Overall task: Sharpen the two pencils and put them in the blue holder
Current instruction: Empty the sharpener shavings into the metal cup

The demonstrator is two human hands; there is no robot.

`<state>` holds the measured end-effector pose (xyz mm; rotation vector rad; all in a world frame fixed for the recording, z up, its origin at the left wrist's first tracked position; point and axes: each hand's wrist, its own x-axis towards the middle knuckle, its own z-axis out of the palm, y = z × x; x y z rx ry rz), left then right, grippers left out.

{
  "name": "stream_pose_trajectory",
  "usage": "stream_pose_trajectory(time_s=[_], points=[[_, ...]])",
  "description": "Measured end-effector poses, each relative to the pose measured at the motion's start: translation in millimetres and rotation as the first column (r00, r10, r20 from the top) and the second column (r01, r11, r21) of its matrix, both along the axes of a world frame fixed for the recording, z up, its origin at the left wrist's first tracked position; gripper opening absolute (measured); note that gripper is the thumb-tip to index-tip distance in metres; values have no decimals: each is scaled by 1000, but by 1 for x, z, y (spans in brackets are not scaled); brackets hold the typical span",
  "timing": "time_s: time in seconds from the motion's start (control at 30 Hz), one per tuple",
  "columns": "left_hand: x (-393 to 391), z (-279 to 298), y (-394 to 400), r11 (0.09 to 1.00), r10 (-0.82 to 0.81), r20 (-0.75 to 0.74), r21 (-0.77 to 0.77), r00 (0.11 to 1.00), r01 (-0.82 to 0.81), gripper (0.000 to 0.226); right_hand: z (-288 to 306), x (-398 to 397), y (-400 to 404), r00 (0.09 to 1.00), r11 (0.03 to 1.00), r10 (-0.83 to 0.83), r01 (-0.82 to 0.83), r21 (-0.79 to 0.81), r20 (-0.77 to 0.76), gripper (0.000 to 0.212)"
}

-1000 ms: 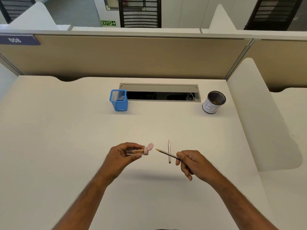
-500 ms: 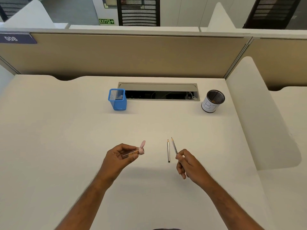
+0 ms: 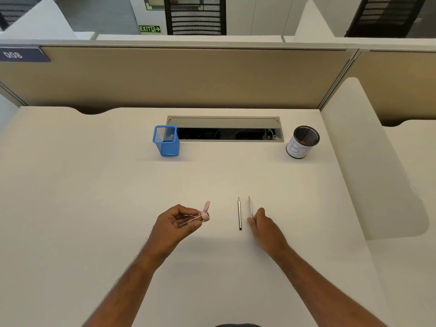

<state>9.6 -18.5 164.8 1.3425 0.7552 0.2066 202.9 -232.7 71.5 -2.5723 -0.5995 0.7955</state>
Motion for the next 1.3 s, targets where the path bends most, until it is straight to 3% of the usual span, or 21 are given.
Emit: stream_pose_trajectory(time_s=[0.37,0.63,0.73,0.87,0.97,1.07,1.3], points=[[1,1,-1,999,-19,-40,25,999,20,19,-5,6,18,980,969,175,-155,-192,90,32],[0,0,-1,1000,-17,-46,7,999,18,20,-3,6,13,997,989,71,-73,-131,-18,39],[1,1,-5,1000,-31,-51,-1,998,31,20,11,2,7,998,999,50,-50,-13,-27,35],[4,3,-15,998,-60,-70,6,996,61,17,47,-11,6,981,939,111,-51,341,-160,19],[9,5,-23,996,-82,-93,25,992,84,16,77,-25,10,964,853,220,-114,510,-151,47],[13,10,-29,995,-92,-92,24,991,95,16,96,-32,13,957,813,285,-216,540,-47,63],[21,20,-35,997,-69,-67,23,995,71,15,108,-37,16,967,793,207,-254,553,146,51]])
